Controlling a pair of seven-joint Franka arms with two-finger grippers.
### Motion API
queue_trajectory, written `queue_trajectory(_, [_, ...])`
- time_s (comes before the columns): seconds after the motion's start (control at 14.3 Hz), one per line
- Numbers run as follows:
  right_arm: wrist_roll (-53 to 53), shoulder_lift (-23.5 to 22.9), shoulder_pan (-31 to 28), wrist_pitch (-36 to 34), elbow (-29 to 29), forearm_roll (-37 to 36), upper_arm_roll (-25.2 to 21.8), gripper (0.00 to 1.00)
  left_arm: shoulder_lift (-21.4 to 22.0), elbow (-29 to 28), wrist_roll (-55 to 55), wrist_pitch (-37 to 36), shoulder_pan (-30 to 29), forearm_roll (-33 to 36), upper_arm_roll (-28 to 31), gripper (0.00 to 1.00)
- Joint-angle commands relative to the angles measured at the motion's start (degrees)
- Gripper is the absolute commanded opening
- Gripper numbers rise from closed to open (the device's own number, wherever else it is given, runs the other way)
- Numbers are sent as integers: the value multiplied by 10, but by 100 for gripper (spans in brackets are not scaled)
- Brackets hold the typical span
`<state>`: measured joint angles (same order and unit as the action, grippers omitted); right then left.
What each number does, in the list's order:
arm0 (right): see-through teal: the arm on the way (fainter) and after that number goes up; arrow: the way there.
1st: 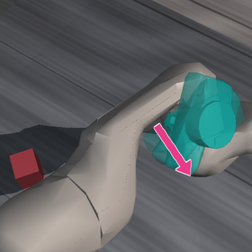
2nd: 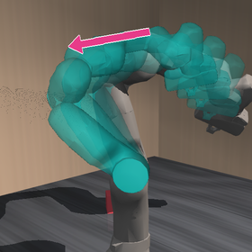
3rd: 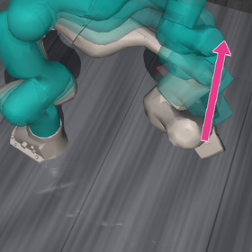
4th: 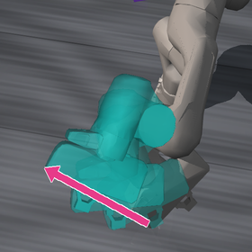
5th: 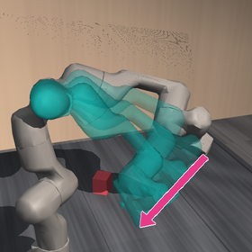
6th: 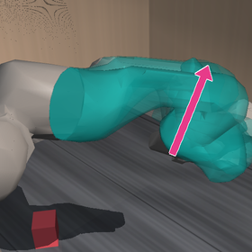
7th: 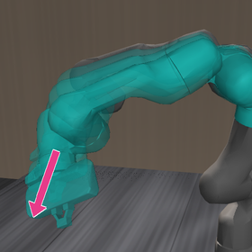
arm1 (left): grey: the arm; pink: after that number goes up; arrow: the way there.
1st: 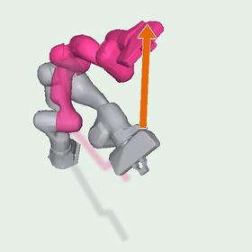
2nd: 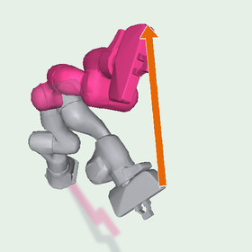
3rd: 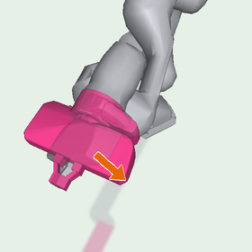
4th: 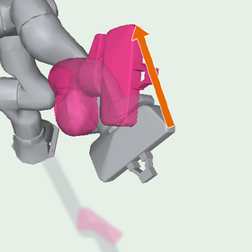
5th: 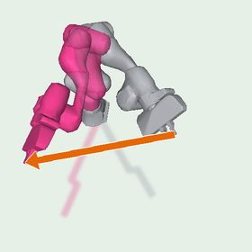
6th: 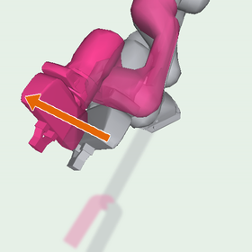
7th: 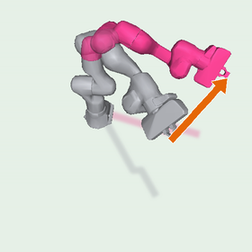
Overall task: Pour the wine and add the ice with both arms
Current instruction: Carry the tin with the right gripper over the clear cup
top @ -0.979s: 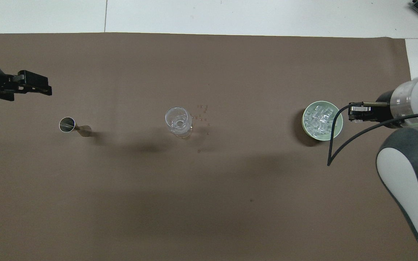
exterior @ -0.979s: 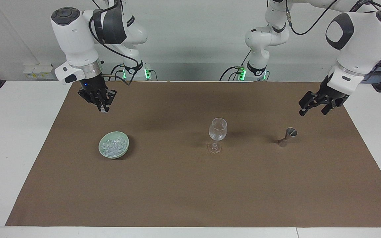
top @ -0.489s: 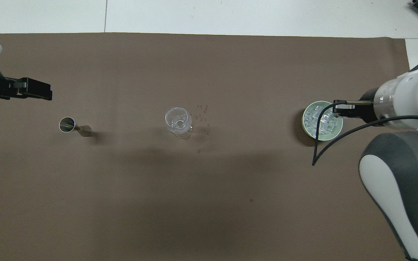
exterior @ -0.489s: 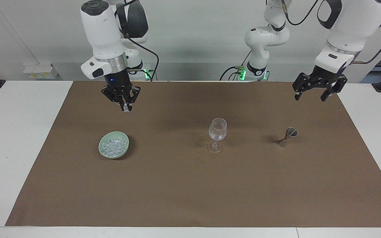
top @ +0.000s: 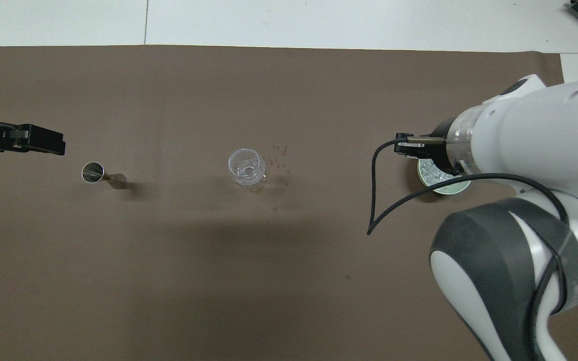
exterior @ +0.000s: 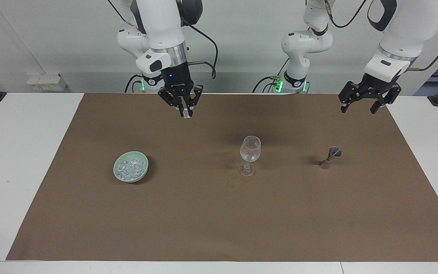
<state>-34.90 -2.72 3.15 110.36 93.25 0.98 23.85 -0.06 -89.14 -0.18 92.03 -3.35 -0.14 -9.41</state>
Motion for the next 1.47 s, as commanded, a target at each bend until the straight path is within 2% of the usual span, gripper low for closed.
queue_trajectory(0.0, [-65,-51,40,13,-43,-10,5,0,16,-9,-10,-20,4,-3,2,100])
queue_trajectory(0.28, [-164,-159,110,32,-152,-89,5,0,16,-14,-52,-19,-2,-5,3,100])
queue_trajectory(0.35, [-176,-173,120,35,-170,-103,5,0,16,-10,-48,-19,-3,-9,7,100])
queue_trajectory(0.7, [-184,-187,146,43,-178,-113,-1,0,30,-6,-48,-19,-3,-9,10,100])
queue_trajectory(0.91, [-214,-207,174,56,-192,-175,0,0,31,-6,-49,-22,-3,-9,12,100])
queue_trajectory(1.26, [-215,-222,180,57,-190,-191,1,0,31,-6,-49,-22,-6,-9,19,100])
queue_trajectory(1.4, [-214,-242,181,61,-192,-221,3,0,31,-6,-49,-22,-6,-9,19,100])
